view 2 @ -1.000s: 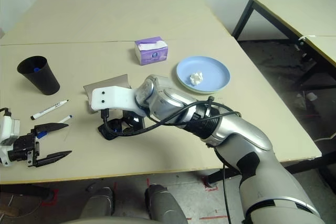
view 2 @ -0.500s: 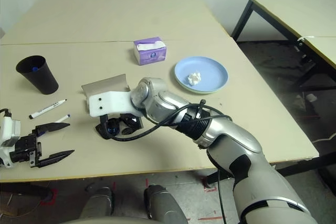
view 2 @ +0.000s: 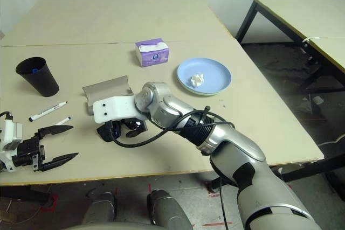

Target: Organize and tidy the items on the table.

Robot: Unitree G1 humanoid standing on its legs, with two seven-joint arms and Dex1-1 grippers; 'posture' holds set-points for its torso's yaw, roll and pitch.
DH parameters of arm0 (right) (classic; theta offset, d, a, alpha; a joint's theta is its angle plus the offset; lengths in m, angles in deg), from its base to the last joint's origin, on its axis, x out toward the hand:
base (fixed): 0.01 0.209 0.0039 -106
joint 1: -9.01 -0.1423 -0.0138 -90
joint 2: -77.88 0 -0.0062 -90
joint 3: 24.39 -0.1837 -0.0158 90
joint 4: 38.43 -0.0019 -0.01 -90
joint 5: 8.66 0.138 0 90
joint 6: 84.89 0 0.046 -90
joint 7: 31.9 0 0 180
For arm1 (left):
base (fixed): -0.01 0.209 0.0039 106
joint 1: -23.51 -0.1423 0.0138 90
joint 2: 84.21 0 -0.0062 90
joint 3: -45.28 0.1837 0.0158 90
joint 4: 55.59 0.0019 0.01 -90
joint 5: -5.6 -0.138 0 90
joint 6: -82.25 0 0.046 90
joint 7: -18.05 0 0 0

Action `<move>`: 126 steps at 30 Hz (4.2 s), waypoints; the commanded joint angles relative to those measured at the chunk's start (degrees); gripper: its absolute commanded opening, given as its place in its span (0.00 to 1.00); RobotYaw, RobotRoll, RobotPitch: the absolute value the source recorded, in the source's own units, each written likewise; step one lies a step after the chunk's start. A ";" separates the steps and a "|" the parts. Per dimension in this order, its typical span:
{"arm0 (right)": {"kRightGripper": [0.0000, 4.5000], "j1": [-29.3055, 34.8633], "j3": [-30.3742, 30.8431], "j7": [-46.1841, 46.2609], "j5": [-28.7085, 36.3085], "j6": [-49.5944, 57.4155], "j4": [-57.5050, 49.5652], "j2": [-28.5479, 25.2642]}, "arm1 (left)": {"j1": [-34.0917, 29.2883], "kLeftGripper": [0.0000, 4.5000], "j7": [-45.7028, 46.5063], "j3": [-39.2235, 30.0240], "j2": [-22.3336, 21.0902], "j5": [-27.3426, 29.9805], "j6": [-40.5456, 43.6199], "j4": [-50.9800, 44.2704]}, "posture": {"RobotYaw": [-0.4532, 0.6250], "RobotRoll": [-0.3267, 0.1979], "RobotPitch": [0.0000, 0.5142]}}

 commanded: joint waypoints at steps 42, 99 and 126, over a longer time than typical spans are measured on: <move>0.08 4.16 -3.81 -5.45 -3.01 1.06 -1.57 1.84 | -0.68 1.00 2.58 1.44 2.90 -0.06 0.80 -2.63 | 0.42 0.62 0.25; 0.05 3.56 -5.10 -7.22 -5.77 -2.34 0.98 4.79 | -4.00 1.00 3.92 4.68 5.18 -0.39 1.24 -5.54 | 0.42 0.62 0.26; 0.04 -11.67 -6.14 -8.37 -8.58 -15.14 14.67 9.57 | -1.44 1.00 3.74 2.37 4.43 -0.73 -1.12 0.86 | 0.42 0.62 0.25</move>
